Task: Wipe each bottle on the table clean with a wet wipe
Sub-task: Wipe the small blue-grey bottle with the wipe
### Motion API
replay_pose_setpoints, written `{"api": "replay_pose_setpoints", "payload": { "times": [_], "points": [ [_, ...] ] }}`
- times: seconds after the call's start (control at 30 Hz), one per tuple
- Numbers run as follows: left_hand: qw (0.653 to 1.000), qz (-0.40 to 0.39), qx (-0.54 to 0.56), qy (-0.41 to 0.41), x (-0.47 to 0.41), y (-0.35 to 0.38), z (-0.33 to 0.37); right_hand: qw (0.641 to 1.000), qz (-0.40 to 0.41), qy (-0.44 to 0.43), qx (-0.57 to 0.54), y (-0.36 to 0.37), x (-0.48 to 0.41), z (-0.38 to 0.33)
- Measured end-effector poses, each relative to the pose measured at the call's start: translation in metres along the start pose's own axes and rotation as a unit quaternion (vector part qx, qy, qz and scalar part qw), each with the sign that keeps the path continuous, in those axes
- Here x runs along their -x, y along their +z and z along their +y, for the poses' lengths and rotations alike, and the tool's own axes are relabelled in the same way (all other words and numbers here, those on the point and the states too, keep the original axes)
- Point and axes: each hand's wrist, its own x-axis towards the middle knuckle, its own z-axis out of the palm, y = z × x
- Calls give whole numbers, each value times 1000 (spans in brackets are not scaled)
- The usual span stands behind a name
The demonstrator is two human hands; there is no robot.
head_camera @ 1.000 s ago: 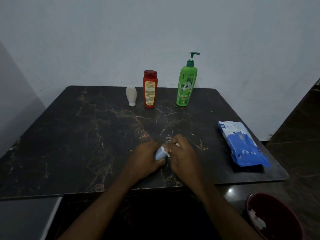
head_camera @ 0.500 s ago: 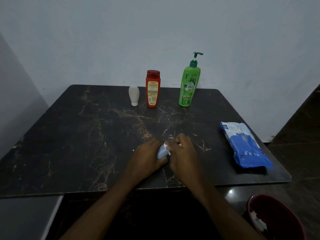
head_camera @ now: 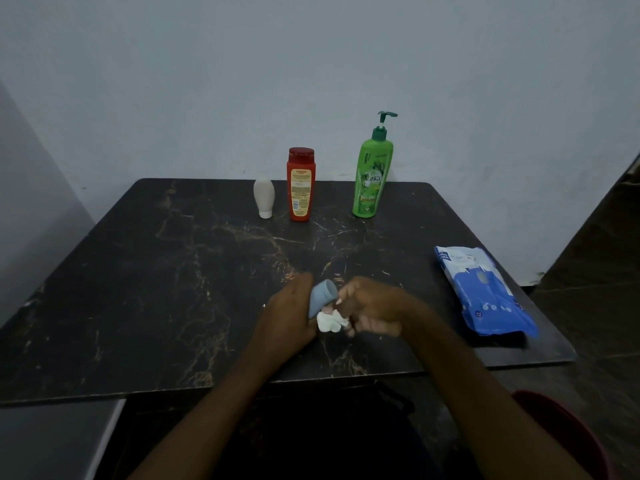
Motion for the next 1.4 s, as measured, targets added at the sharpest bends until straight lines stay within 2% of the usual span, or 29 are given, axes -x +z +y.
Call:
{"api": "replay_pose_setpoints", "payload": {
  "times": [0.07, 0.13, 0.2, 0.27, 0.4, 0.57, 0.77, 0.9, 0.97, 1.03, 1.1, 1.17, 1.2, 1.23, 1.27, 1.3, 1.33, 1.37, 1.4],
  "points": [
    [1000, -3, 8, -7, 0, 2, 0, 990, 30, -23, -133, 9, 4, 16],
    [1000, -2, 3, -10, 0, 4, -1, 974, 105, -29, -198, 15, 4, 28],
    [1000, -2, -14, -10, 0, 4, -2, 943, 187, -53, -269, 21, 3, 35],
    [1000, -8, -24, -6, -1, 5, -1, 914, 228, -99, -320, 31, 3, 36],
    [998, -18, -59, -9, 0, 4, 5, 893, 269, -152, -328, 59, 5, 28],
    [997, -18, -77, -22, -1, 5, 3, 863, 326, -176, -342, 85, 7, 25],
    [984, 11, -177, 22, 1, 8, 3, 841, 326, -116, -415, 81, 9, 11],
    [990, 15, -144, -1, 0, 7, -2, 862, 311, -142, -374, 81, 18, 11],
    [995, 17, -95, -6, 1, 5, -3, 869, 320, -191, -324, 79, 28, 13],
    [999, 22, -48, -3, 0, 3, -1, 867, 377, -242, -217, 66, 25, 18],
    [999, 32, -6, 15, -1, 0, 2, 857, 421, -292, -57, 47, 21, 22],
    [998, 45, 8, 41, -3, -2, 1, 849, 396, -340, 87, 27, 23, 23],
    [997, 49, 7, 53, -3, -1, -1, 863, 340, -355, 121, 17, 31, 27],
    [997, 51, 3, 61, -3, 0, -2, 885, 293, -331, 146, 16, 28, 25],
    [997, 51, 2, 65, -3, 0, -3, 900, 285, -276, 180, 20, 19, 24],
    [996, 51, 2, 66, -3, 0, -3, 896, 324, -224, 203, 17, 8, 29],
    [996, 53, 1, 70, -4, 1, -5, 881, 384, -165, 221, 17, -7, 44],
    [996, 54, -1, 72, -3, 1, -6, 831, 498, 0, 246, 12, -26, 39],
    [996, 52, -2, 71, -3, 1, -6, 783, 550, 81, 277, 9, -28, 43]
  ]
}}
